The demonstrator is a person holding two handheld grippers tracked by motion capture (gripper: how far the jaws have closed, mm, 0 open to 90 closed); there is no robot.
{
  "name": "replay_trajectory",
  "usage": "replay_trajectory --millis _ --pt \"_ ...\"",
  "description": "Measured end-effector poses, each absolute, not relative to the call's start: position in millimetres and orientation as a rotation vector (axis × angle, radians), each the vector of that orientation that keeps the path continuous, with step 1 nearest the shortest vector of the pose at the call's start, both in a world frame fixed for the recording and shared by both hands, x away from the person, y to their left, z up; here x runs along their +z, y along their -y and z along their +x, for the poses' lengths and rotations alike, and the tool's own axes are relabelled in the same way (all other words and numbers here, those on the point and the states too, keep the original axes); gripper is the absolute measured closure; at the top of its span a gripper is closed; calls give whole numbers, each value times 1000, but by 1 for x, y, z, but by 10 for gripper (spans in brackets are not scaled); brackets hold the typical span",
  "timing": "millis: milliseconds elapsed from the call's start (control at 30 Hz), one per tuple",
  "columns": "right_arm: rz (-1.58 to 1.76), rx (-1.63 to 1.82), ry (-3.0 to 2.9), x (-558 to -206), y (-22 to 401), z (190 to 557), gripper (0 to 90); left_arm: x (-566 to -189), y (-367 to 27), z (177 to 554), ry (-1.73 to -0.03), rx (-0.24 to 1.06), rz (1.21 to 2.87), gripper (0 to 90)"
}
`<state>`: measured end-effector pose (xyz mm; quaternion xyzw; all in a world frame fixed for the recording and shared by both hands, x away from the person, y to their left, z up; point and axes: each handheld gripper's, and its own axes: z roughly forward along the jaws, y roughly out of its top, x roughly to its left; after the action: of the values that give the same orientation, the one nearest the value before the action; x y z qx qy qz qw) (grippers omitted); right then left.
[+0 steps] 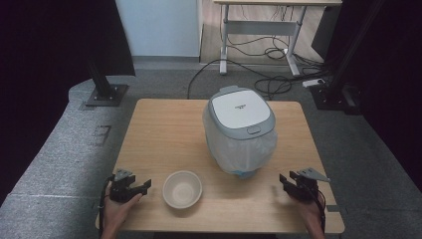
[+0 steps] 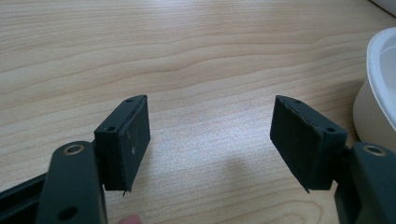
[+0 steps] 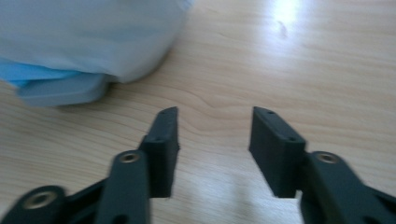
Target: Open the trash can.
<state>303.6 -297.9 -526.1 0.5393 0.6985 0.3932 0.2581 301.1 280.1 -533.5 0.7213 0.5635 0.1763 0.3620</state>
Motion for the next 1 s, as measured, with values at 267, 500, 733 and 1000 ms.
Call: replay_trajectory --millis 267,500,733,1000 --pt "1405 1163 -1927 -519 291 299 755 -534 -279 302 -1462 447 1861 289" --pt "1347 1250 -1940 -513 285 298 892 -533 -277 302 -1454 437 1867 292" --pt "1245 1318 -2005 -511 273 301 894 -534 -275 303 -1451 429 1875 296" --pt "1199 1309 -2048 -512 255 308 895 -535 -274 304 -1451 417 1885 303"
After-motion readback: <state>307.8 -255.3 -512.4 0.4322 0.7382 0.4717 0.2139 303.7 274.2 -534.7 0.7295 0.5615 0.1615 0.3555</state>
